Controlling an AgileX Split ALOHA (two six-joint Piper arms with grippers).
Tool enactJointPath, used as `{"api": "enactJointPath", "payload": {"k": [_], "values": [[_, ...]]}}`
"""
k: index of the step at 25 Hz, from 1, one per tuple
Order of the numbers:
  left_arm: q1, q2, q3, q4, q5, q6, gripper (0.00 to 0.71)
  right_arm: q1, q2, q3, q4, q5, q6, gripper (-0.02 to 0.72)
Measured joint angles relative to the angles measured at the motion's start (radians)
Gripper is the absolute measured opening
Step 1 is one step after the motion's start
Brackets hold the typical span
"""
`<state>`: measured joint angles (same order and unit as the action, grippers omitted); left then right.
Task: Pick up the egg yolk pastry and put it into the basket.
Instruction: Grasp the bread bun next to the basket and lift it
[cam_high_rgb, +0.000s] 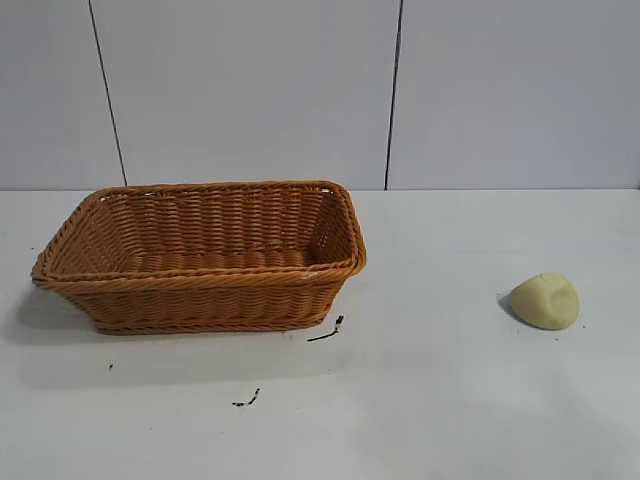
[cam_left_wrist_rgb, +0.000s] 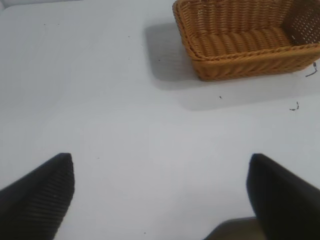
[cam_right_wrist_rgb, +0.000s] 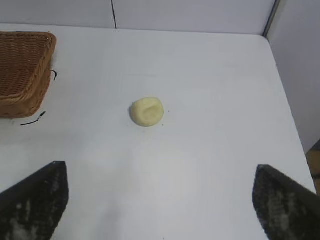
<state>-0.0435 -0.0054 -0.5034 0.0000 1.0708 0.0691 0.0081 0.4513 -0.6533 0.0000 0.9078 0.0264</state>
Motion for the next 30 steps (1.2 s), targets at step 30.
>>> {"api": "enactJointPath", "payload": {"k": [30], "values": [[0.0, 0.0, 0.0, 0.0, 0.0, 0.0, 0.696, 0.052, 1.388, -0.604, -0.012, -0.068, 0.0, 0.693]]}}
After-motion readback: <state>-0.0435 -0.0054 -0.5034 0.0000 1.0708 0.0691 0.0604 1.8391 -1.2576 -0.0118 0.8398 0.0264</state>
